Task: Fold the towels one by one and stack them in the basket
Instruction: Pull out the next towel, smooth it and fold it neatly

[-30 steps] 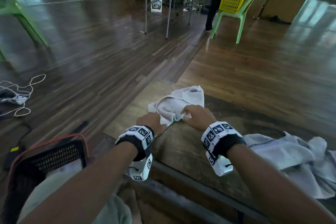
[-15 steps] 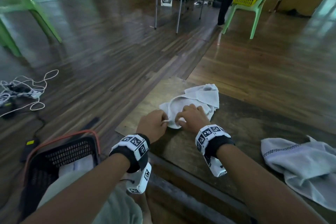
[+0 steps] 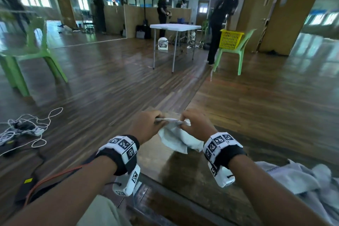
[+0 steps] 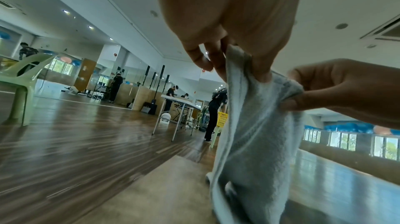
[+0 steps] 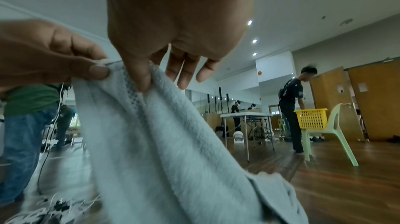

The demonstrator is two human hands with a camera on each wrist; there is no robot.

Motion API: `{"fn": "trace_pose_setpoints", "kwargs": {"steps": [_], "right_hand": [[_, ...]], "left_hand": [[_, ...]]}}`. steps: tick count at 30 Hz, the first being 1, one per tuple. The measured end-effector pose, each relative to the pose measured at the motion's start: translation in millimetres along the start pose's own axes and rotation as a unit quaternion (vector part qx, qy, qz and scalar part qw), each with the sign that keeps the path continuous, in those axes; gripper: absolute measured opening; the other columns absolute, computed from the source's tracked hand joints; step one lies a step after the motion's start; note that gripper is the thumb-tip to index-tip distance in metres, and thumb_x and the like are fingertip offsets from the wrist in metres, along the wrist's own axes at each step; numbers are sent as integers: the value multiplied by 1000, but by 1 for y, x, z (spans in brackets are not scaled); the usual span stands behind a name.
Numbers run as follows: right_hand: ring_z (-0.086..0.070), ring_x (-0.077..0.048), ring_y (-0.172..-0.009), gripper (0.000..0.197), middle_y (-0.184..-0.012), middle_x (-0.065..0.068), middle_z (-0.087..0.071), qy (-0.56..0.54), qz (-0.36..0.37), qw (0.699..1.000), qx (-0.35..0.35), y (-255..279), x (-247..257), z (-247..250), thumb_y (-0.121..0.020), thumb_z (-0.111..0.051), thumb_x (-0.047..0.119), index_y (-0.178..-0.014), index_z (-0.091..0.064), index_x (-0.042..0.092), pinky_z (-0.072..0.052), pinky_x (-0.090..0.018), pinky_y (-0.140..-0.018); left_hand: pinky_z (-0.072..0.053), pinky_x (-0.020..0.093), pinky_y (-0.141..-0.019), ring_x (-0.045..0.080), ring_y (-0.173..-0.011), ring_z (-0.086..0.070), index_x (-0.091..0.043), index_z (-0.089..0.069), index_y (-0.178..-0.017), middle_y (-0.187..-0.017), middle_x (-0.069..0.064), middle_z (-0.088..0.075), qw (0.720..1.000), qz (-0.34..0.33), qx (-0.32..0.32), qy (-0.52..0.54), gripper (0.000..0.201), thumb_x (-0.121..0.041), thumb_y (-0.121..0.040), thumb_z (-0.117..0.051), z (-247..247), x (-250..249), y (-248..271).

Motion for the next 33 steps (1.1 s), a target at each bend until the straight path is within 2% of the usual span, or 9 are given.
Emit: {"fn": "trace_pose_setpoints", "kwargs": {"steps": [6,10,12,16,20,23,26,31,33], "right_hand": [[-51,-21,-72,15,-77,-10,-60,-63,-31,997,-37,27,2,96,-77,-65,12,-70,-52,11,-36,-31,-62],[-40,-11,-59,18,-65,1,-48,-113,-66,990,-44,63,-4,144,-75,-61,2,-69,-47,11,-31,-23,-55],[-38,-8,-59,16,-66,3,-47,-160,-83,984,-17,79,-9,150,-78,-62,2,-74,-49,10,-32,-20,-56],[-54,-8,-65,13,-75,-2,-60,-248,-109,963,6,105,-14,157,-83,-68,11,-89,-59,4,-43,-17,-61],[-63,-7,-68,10,-76,0,-66,-295,-114,948,-40,122,-20,175,-86,-65,13,-86,-60,4,-50,-19,-64],[-61,-9,-66,9,-73,0,-65,-298,-133,941,-85,132,-31,189,-88,-63,16,-81,-60,10,-51,-20,-63],[-61,-9,-67,10,-73,0,-65,-276,-144,947,-79,138,-39,188,-88,-63,18,-81,-61,11,-50,-21,-65],[-64,-15,-68,14,-77,-10,-69,-278,-159,947,-38,142,-42,169,-89,-62,18,-92,-60,4,-53,-29,-66],[-63,-14,-63,15,-74,-9,-69,-278,-148,947,-58,141,-39,171,-89,-61,19,-92,-61,4,-51,-28,-62]], "left_hand": [[-37,23,-61,15,-68,-53,-10,-67,-89,-78,-1,-60,998,-49,40,3,20,-29,-84,-69,11,-56,-19],[-46,28,-64,22,-71,-62,-16,-65,-84,-79,4,-67,994,-48,41,95,23,-38,-81,-70,13,-90,-27],[-49,32,-64,20,-69,-63,-16,-66,-84,-77,4,-68,986,-68,28,149,33,-48,-76,-67,13,-117,-31],[-49,32,-65,9,-65,-57,-19,-68,-83,-75,1,-67,973,-102,33,203,18,-36,-80,-71,3,-169,-36],[-51,36,-67,17,-73,-64,-26,-65,-83,-79,-5,-67,980,-71,78,171,34,-59,-74,-62,-24,-173,-39],[-42,28,-63,12,-63,-53,-19,-59,-74,-71,-6,-58,981,-62,125,136,24,-41,-85,-64,-52,-170,-31],[-38,23,-61,8,-63,-49,-15,-57,-74,-70,-5,-56,979,-42,104,168,23,-32,-89,-62,-56,-163,-27],[-52,37,-73,16,-77,-65,-21,-64,-79,-81,-3,-70,980,-45,119,155,26,-46,-82,-63,-57,-174,-29],[-53,39,-76,19,-79,-66,-18,-67,-84,-84,0,-71,980,-57,136,131,22,-40,-85,-64,-58,-186,-28]]}}
Point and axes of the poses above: each hand's wrist, its own y-axis away from the middle knuckle, its own z-axis out of the back of the hand, x = y × z, the point moved 10 cm from there along -y, towards the middle knuckle
